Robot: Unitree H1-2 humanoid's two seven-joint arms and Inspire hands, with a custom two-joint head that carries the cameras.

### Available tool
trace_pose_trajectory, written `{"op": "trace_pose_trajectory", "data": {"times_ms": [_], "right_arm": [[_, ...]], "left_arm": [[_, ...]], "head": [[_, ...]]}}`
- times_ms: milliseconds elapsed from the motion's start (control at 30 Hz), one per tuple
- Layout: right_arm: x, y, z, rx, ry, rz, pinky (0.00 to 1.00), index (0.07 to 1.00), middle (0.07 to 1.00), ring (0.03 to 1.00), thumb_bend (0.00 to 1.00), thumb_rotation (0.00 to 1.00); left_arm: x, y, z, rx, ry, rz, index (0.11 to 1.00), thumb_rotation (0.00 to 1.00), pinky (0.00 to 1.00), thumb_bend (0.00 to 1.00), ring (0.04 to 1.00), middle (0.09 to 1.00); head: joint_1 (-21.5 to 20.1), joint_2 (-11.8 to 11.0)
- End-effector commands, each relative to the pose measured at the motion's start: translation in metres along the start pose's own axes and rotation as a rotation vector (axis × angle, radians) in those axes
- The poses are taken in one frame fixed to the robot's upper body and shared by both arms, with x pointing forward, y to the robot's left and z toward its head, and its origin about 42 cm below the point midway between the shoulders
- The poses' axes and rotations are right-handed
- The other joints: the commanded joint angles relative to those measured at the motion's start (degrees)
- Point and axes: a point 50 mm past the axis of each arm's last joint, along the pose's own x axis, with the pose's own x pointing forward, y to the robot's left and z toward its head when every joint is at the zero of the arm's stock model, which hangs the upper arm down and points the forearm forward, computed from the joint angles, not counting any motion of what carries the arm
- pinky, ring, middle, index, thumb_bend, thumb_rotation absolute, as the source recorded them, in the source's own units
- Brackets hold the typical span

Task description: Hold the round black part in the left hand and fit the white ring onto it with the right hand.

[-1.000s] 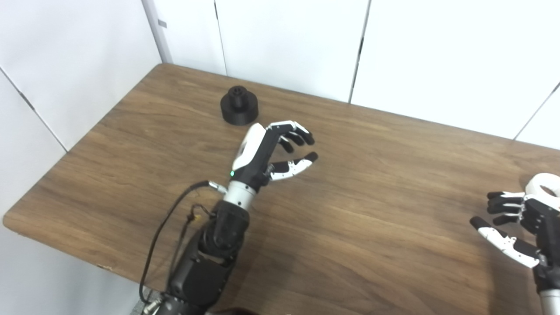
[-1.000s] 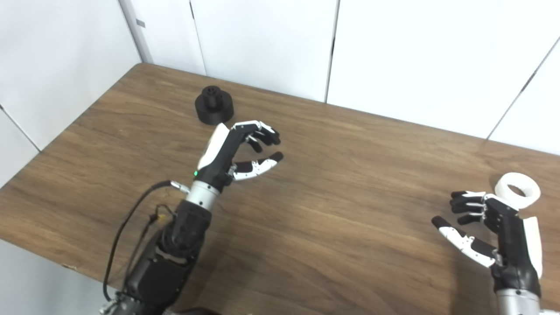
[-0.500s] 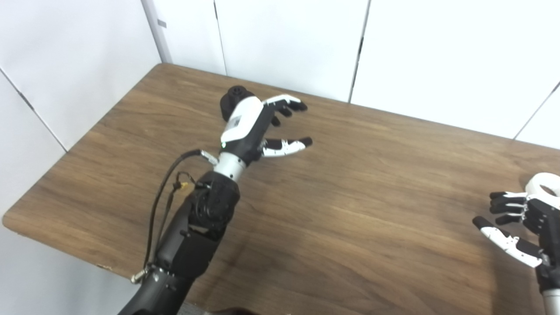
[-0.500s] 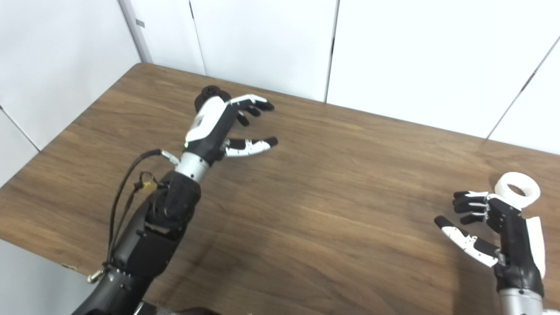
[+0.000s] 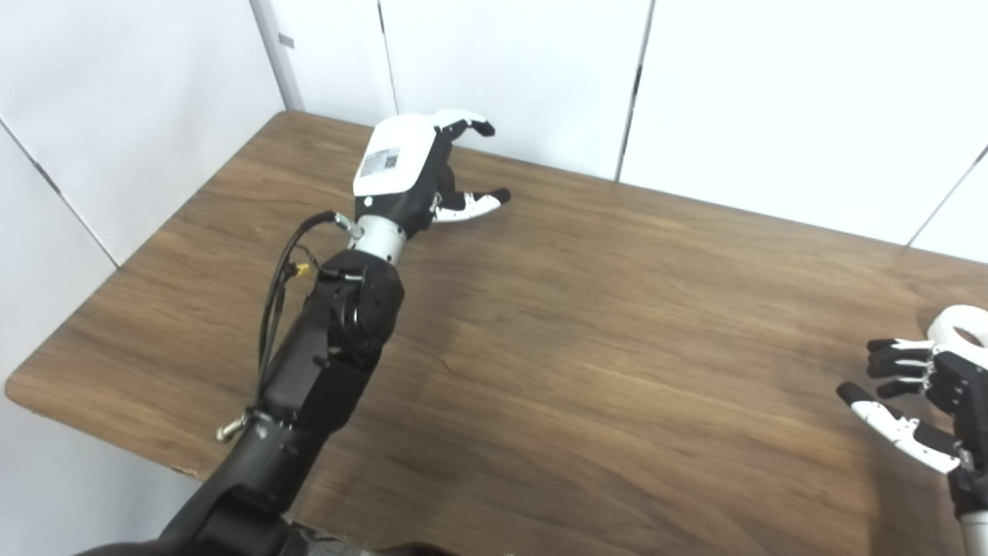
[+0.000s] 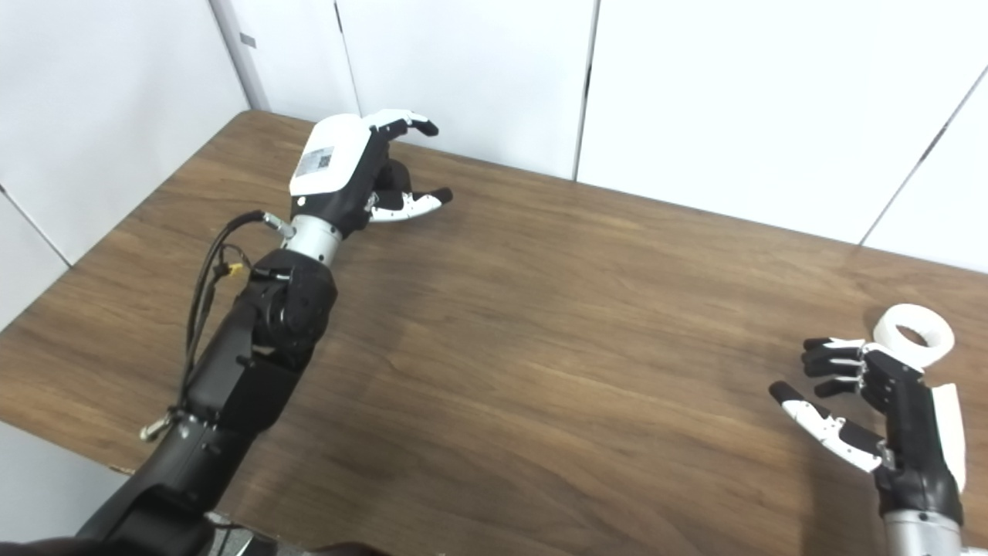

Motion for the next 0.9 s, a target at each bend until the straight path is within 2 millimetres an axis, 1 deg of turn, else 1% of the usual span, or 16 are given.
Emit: {"op": "trace_pose_trajectory", "data": {"times_ms": [0,133,300,433,567,733,867], "right_arm": [[0.010,-0.011,0.013,-0.013,-0.082,-0.015,0.46,0.498,0.644,0.567,0.51,0.13],[0.010,-0.012,0.014,-0.016,-0.082,-0.018,0.46,0.498,0.647,0.567,0.51,0.13],[0.010,-0.013,0.014,-0.015,-0.082,-0.020,0.46,0.497,0.644,0.565,0.51,0.13],[0.010,-0.012,0.015,-0.019,-0.082,-0.022,0.46,0.497,0.644,0.564,0.51,0.13],[0.009,-0.012,0.014,-0.018,-0.080,-0.021,0.46,0.497,0.647,0.567,0.51,0.13],[0.010,-0.013,0.014,-0.016,-0.086,-0.021,0.46,0.497,0.646,0.563,0.51,0.13],[0.010,-0.013,0.015,-0.014,-0.079,-0.023,0.46,0.497,0.645,0.564,0.51,0.13]], "left_arm": [[0.022,0.027,0.003,0.038,-0.041,0.093,0.696,0.29,0.60,0.78,0.788,0.811],[0.033,0.030,-0.005,0.081,-0.025,0.089,0.695,0.31,0.59,0.79,0.794,0.816],[0.045,0.035,-0.016,0.136,0.009,0.099,0.696,0.35,0.60,0.80,0.831,0.831],[0.052,0.036,-0.027,0.188,0.041,0.117,0.687,0.35,0.63,0.83,0.847,0.834],[0.057,0.040,-0.036,0.231,0.087,0.097,0.704,0.36,0.74,0.86,0.896,0.868],[0.062,0.044,-0.045,0.248,0.142,0.092,0.707,0.38,0.76,0.88,0.911,0.882],[0.067,0.047,-0.054,0.268,0.170,0.089,0.698,0.39,0.74,0.90,0.902,0.875]], "head": [[0.0,0.0],[-0.2,0.0],[-0.1,0.0],[-0.1,0.0],[-0.1,0.0],[-0.3,-0.1],[-0.3,-0.1]]}}
